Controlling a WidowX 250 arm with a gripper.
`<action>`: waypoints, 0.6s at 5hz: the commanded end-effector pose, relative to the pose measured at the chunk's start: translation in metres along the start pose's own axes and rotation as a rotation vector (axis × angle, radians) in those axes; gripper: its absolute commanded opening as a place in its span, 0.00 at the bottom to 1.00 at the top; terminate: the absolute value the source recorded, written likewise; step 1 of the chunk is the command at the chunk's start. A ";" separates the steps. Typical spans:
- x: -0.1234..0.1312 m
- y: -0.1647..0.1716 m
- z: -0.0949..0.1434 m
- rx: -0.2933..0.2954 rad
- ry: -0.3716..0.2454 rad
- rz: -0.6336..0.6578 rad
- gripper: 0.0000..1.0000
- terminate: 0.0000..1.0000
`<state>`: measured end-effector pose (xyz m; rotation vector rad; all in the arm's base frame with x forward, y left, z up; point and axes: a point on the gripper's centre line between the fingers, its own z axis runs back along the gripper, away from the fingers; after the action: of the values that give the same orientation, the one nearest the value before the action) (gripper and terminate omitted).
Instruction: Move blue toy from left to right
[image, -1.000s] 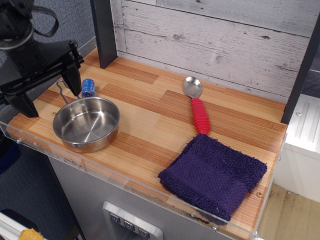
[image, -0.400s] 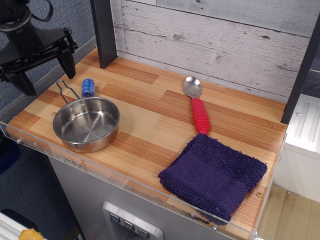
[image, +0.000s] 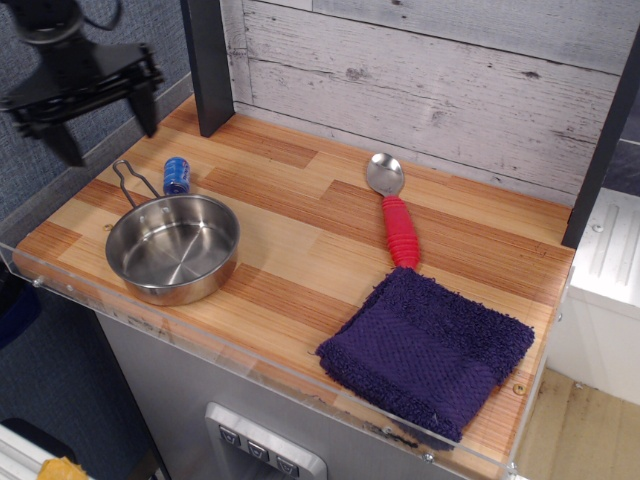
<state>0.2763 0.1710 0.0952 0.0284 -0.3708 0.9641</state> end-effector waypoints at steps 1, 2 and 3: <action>0.017 -0.035 -0.007 -0.020 -0.035 -0.012 1.00 0.00; 0.023 -0.046 -0.021 -0.010 -0.026 -0.017 1.00 0.00; 0.033 -0.043 -0.036 0.015 -0.024 0.006 1.00 0.00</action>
<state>0.3350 0.1723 0.0589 0.0544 -0.3272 0.9722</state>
